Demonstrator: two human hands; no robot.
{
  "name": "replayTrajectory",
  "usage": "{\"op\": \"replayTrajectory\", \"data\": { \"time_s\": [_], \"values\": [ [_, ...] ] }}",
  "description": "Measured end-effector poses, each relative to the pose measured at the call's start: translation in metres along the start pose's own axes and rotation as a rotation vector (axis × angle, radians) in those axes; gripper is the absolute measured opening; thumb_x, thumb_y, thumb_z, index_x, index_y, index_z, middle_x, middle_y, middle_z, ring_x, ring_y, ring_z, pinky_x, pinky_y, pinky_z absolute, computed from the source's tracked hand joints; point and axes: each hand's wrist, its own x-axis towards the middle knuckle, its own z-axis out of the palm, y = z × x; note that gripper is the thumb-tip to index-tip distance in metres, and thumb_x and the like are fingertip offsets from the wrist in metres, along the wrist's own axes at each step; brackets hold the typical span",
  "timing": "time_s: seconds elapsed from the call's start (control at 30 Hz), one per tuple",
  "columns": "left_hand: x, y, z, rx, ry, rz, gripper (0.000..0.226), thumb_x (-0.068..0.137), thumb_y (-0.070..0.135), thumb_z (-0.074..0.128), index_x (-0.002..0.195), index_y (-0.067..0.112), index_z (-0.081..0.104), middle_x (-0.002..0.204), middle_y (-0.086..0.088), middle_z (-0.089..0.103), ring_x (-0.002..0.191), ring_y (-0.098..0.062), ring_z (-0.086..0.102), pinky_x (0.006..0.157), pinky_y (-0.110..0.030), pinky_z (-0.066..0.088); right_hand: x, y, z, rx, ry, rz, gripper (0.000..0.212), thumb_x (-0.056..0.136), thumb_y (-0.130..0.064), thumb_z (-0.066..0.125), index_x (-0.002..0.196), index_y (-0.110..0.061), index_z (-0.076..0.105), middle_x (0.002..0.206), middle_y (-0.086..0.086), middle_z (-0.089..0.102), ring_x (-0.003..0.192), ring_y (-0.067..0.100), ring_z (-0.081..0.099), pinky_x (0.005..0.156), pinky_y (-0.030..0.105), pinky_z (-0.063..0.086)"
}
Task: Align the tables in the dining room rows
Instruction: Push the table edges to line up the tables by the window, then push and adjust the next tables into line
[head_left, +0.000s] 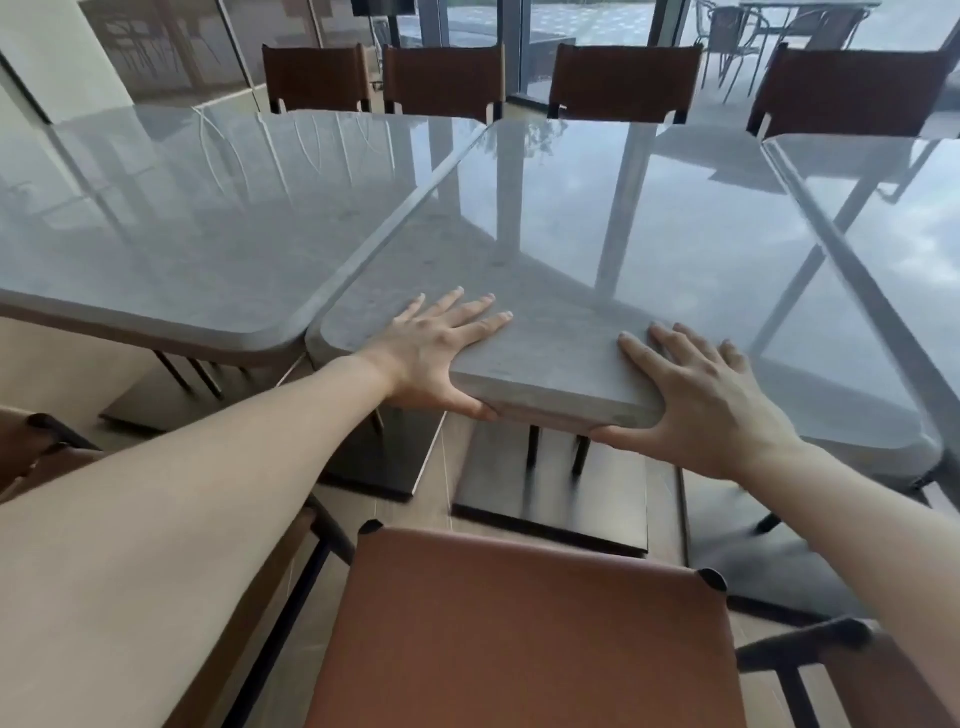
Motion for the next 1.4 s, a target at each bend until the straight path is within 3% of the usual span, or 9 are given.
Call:
{"op": "replayTrajectory", "data": {
  "time_s": [0.17, 0.37, 0.5, 0.67, 0.83, 0.9, 1.0, 1.17, 1.4],
  "values": [
    [-0.007, 0.009, -0.003, -0.081, -0.030, -0.076, 0.123, 0.053, 0.093, 0.049, 0.157, 0.047, 0.004, 0.169, 0.013, -0.001, 0.156, -0.016, -0.003, 0.126, -0.048, -0.002, -0.004, -0.001, -0.004, 0.052, -0.013, 0.000, 0.121, 0.059, -0.102, 0.025, 0.157, -0.031, 0.018, 0.163, 0.007, 0.021, 0.154, 0.028, 0.011, 0.122, 0.060, 0.011],
    [-0.032, 0.060, 0.001, -0.049, -0.037, -0.347, 0.110, 0.083, 0.063, 0.068, 0.162, 0.029, -0.001, 0.170, -0.005, -0.007, 0.157, -0.025, -0.006, 0.126, -0.049, 0.001, -0.013, -0.011, -0.013, 0.132, -0.082, 0.079, 0.110, 0.071, -0.090, 0.049, 0.158, -0.030, 0.019, 0.166, 0.007, 0.018, 0.156, 0.028, 0.008, 0.125, 0.056, 0.005],
    [-0.052, 0.122, -0.028, -0.222, -0.021, -0.457, 0.094, 0.087, 0.057, 0.066, 0.160, 0.023, 0.018, 0.167, -0.011, 0.015, 0.154, -0.032, 0.017, 0.124, -0.049, 0.018, -0.037, -0.034, -0.051, 0.374, -0.129, 0.253, 0.065, 0.086, -0.054, 0.067, 0.138, -0.018, 0.052, 0.141, 0.010, 0.049, 0.136, 0.031, 0.044, 0.115, 0.047, 0.032],
    [-0.091, 0.205, -0.115, -0.823, 0.243, -0.307, 0.056, 0.095, 0.029, 0.066, 0.147, 0.027, 0.046, 0.154, 0.001, 0.042, 0.137, -0.020, 0.047, 0.108, -0.031, 0.038, -0.118, -0.049, -0.139, 0.808, 0.063, 0.348, 0.048, 0.095, -0.030, 0.063, 0.141, -0.017, 0.053, 0.142, 0.004, 0.055, 0.132, 0.019, 0.051, 0.103, 0.027, 0.037],
    [-0.188, 0.274, -0.208, -1.240, 0.411, -0.153, 0.044, 0.093, 0.032, 0.062, 0.136, 0.028, 0.057, 0.131, 0.009, 0.062, 0.114, 0.002, 0.061, 0.094, -0.017, 0.049, -0.227, -0.075, -0.253, 1.133, 0.219, 0.375, 0.038, 0.096, -0.024, 0.064, 0.134, -0.024, 0.061, 0.136, -0.008, 0.062, 0.125, 0.009, 0.058, 0.104, 0.028, 0.047],
    [-0.242, 0.299, -0.231, -1.305, 0.453, -0.107, 0.042, 0.093, 0.032, 0.060, 0.135, 0.027, 0.057, 0.128, 0.009, 0.064, 0.114, 0.004, 0.062, 0.092, -0.012, 0.049, -0.275, -0.088, -0.295, 1.196, 0.266, 0.364, 0.037, 0.096, -0.023, 0.065, 0.132, -0.024, 0.063, 0.134, -0.008, 0.064, 0.122, 0.007, 0.060, 0.100, 0.022, 0.048],
    [-0.313, 0.328, -0.256, -1.342, 0.491, -0.097, 0.036, 0.096, 0.026, 0.061, 0.132, 0.027, 0.058, 0.127, 0.009, 0.066, 0.116, 0.001, 0.062, 0.098, -0.021, 0.050, -0.345, -0.106, -0.347, 1.236, 0.287, 0.357, 0.035, 0.096, -0.022, 0.066, 0.130, -0.026, 0.064, 0.131, -0.010, 0.065, 0.116, -0.001, 0.062, 0.093, 0.011, 0.048],
    [-0.397, 0.371, -0.300, -1.390, 0.520, -0.091, 0.030, 0.093, 0.028, 0.059, 0.123, 0.031, 0.061, 0.122, 0.011, 0.069, 0.114, -0.005, 0.065, 0.107, -0.043, 0.048, -0.447, -0.126, -0.411, 1.266, 0.335, 0.366, 0.035, 0.097, -0.025, 0.065, 0.132, -0.027, 0.064, 0.129, -0.013, 0.067, 0.116, -0.002, 0.063, 0.104, 0.030, 0.051],
    [-0.452, 0.438, -0.344, -1.376, 0.403, 0.032, 0.036, 0.093, 0.031, 0.061, 0.128, 0.031, 0.058, 0.123, 0.015, 0.068, 0.113, -0.001, 0.065, 0.105, -0.038, 0.050, -0.550, -0.121, -0.466, 1.259, 0.425, 0.408, 0.029, 0.097, -0.023, 0.066, 0.126, -0.027, 0.069, 0.120, -0.016, 0.072, 0.112, -0.004, 0.065, 0.106, 0.038, 0.052]
  ]
}}
